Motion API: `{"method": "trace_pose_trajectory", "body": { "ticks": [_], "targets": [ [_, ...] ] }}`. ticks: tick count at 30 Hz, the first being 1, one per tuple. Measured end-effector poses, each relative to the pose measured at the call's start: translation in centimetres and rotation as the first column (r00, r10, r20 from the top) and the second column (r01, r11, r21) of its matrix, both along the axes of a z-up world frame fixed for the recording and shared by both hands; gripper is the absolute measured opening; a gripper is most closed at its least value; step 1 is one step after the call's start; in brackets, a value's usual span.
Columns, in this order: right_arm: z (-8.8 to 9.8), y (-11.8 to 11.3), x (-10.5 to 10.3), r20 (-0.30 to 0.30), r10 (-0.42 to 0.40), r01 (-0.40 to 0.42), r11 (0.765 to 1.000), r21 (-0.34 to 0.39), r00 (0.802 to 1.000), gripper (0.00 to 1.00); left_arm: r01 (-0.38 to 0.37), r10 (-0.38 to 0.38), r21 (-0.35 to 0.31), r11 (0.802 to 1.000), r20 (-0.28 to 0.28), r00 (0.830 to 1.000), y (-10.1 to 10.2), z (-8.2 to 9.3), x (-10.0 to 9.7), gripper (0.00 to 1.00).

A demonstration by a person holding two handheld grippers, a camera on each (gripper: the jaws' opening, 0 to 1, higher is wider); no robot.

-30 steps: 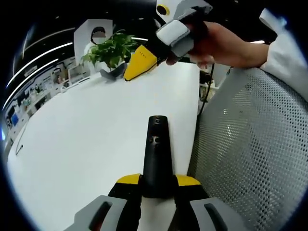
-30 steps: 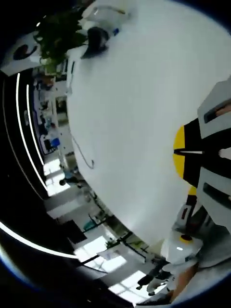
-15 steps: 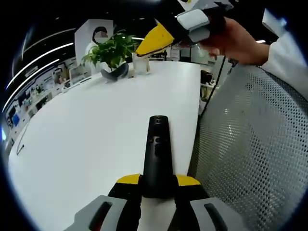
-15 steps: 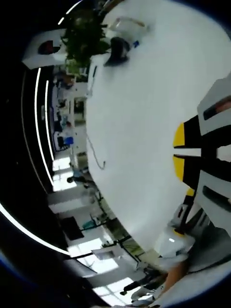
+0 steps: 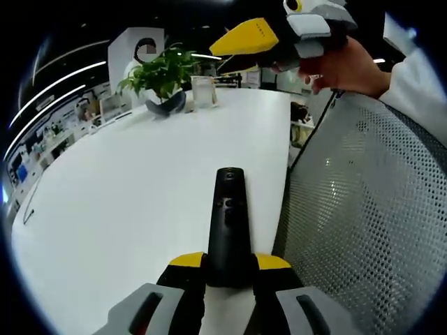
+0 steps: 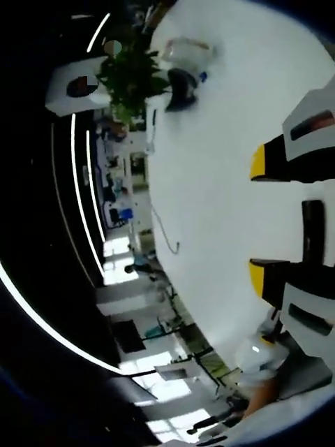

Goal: Press the specified remote control buttons in sequence, fully releasing each button before pressing the next.

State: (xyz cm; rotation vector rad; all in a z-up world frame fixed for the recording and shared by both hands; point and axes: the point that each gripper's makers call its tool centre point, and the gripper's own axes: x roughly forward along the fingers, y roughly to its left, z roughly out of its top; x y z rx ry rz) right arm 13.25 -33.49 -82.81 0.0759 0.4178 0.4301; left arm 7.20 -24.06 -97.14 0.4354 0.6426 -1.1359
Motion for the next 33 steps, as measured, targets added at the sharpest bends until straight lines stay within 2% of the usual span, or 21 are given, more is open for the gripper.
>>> {"method": "trace_pose_trajectory", "body": {
  "ticks": [3, 5, 7, 10, 13, 17, 25, 28, 33],
  "targets": [
    [-0.2, -0.1, 0.3, 0.02, -0.007, 0.008, 0.999, -0.035, 1.0, 0.56, 0.004, -0.004, 0.003, 1.0, -0.002, 1.0, 0.0, 0.0, 0.0, 0.25],
    [-0.5, -0.3, 0.5, 0.022, -0.013, 0.015, 0.997, -0.074, 1.0, 0.7, 0.009, -0.009, 0.004, 1.0, -0.003, 1.0, 0.0, 0.0, 0.0, 0.25],
    [-0.4, -0.6, 0.7, 0.052, -0.027, 0.033, 0.993, -0.116, 0.998, 0.78, 0.014, -0.014, 0.006, 1.0, -0.004, 1.0, -0.1, 0.0, 0.0, 0.25],
    [-0.3, -1.1, 0.8, 0.067, -0.052, 0.061, 0.989, -0.138, 0.996, 0.8, 0.019, -0.019, 0.008, 1.0, -0.006, 1.0, -0.1, 0.0, 0.0, 0.25],
    [-0.6, -1.8, 1.0, 0.046, -0.085, 0.09, 0.989, -0.121, 0.995, 0.83, 0.019, -0.019, 0.011, 1.0, -0.007, 1.0, -0.1, 0.0, 0.0, 0.25],
    [-0.5, -2.3, 1.2, 0.056, -0.113, 0.119, 0.986, -0.119, 0.992, 0.86, 0.026, -0.026, 0.02, 0.999, -0.009, 1.0, 0.0, 0.0, 0.0, 0.25],
    [-0.6, -2.3, 1.3, 0.061, -0.118, 0.125, 0.983, -0.137, 0.991, 0.94, 0.087, -0.088, 0.072, 0.994, 0.017, 0.996, 0.6, 0.1, 0.2, 0.24],
    [-0.7, -2.4, 1.4, 0.064, -0.12, 0.128, 0.981, -0.148, 0.991, 0.97, 0.109, -0.11, 0.093, 0.99, 0.006, 0.994, 0.9, 0.1, 0.5, 0.24],
    [-1.0, -2.4, 1.4, 0.045, -0.119, 0.125, 0.98, -0.157, 0.992, 0.97, 0.142, -0.14, 0.111, 0.984, -0.027, 0.99, 1.4, 0.1, 1.2, 0.24]
  ]
}}
